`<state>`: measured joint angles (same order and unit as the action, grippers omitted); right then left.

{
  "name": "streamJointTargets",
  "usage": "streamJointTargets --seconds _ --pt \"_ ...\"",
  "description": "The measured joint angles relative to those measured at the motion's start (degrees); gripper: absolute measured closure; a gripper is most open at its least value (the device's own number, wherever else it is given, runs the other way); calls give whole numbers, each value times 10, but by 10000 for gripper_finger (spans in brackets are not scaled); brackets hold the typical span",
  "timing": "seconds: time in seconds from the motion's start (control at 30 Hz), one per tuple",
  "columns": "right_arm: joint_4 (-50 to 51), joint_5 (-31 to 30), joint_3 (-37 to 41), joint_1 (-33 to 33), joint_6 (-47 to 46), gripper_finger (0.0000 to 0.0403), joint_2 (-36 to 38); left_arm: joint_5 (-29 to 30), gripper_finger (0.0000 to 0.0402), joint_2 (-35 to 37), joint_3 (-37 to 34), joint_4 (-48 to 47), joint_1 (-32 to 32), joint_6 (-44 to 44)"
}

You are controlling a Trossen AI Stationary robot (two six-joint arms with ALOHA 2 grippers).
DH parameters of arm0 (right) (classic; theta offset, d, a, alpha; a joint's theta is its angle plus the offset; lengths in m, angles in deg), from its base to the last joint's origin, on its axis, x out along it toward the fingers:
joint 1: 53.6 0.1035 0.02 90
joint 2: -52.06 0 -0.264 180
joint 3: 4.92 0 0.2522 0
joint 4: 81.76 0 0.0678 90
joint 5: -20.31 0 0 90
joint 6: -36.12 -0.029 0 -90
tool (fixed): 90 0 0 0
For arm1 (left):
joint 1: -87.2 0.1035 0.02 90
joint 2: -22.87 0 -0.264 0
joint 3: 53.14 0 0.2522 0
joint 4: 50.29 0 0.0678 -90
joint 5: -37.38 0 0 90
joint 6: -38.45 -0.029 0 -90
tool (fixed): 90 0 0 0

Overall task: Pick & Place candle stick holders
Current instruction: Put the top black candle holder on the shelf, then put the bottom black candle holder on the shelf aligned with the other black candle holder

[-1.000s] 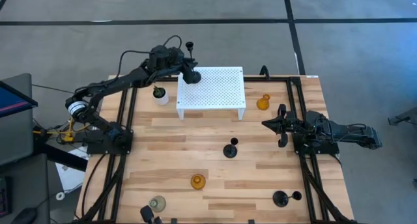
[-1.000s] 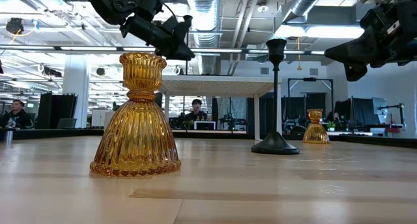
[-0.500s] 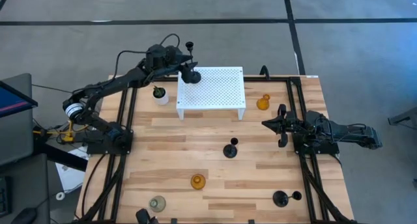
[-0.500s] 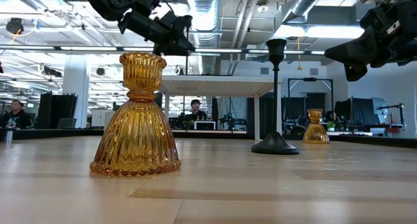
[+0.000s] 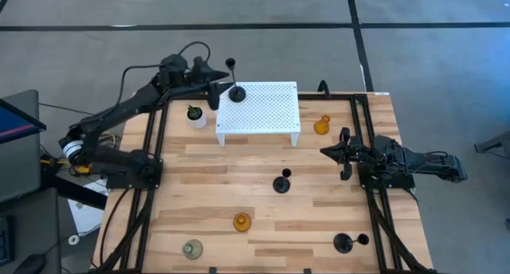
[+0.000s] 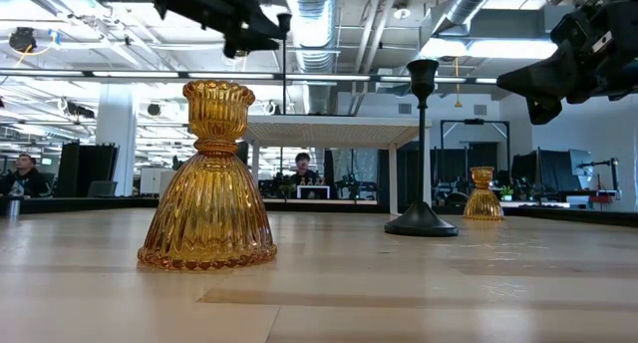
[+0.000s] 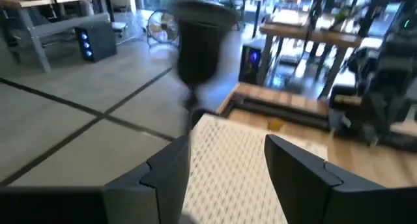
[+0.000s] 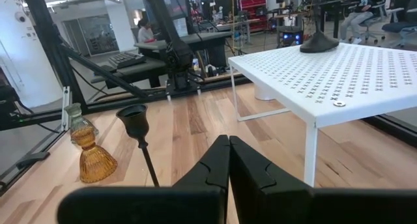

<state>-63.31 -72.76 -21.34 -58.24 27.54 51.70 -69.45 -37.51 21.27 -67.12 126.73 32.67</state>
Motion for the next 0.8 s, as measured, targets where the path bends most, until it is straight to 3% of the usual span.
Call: streamJointTargets --seconds 0.23,0.53,0.8 --pt "0 0 0 0 1 403 0 64 203 65 0 -81 1 -18" --pt "0 0 0 0 1 403 0 59 209 101 0 -185 -16 0" --pt "0 0 0 0 1 403 0 29 276 108 -18 -239 -66 2"
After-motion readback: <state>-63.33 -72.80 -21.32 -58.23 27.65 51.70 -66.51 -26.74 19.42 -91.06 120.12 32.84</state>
